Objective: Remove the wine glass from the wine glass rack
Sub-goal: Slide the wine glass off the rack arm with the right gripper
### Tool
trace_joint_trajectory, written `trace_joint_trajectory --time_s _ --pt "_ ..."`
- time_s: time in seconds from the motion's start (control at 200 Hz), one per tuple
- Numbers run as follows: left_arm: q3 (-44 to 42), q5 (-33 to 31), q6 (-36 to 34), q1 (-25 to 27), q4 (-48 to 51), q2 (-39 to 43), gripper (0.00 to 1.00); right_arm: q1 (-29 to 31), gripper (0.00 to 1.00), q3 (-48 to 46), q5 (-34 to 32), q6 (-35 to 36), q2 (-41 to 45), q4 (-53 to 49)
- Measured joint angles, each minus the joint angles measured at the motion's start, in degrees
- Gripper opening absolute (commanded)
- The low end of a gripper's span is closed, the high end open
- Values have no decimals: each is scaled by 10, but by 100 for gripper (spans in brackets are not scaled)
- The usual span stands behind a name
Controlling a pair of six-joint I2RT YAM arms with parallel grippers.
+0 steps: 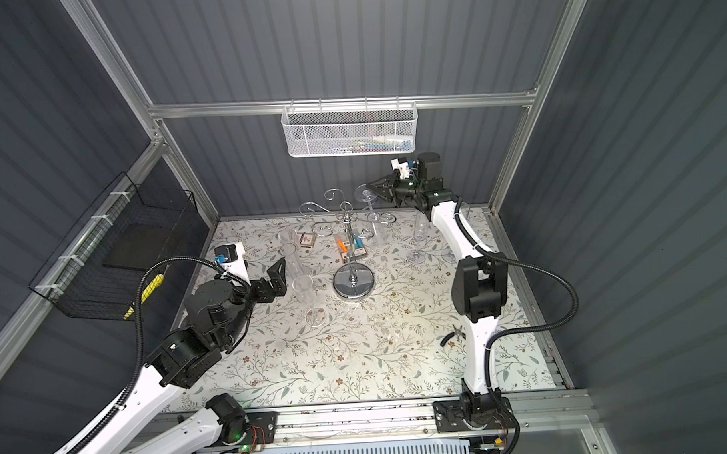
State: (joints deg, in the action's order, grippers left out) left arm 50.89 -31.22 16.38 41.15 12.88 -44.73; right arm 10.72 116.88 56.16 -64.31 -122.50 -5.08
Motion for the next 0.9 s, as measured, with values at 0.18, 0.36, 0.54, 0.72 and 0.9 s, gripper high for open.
trace_joint_trajectory --time_s 0.18,0.36,0.54,0.72,0.9 --pt "3 7 4 0 0 0 100 -6 0 -48 8 -67 13 78" --pt "6 12 9 0 0 0 100 -16 0 -60 11 -99 23 109" --pt "6 13 13 0 0 0 100 -20 0 -73 11 -107 52 123" --pt "6 13 13 0 0 0 100 -21 0 -96 11 -108 79 134" --pt "6 15 15 0 0 0 100 -21 0 -137 11 -110 102 142"
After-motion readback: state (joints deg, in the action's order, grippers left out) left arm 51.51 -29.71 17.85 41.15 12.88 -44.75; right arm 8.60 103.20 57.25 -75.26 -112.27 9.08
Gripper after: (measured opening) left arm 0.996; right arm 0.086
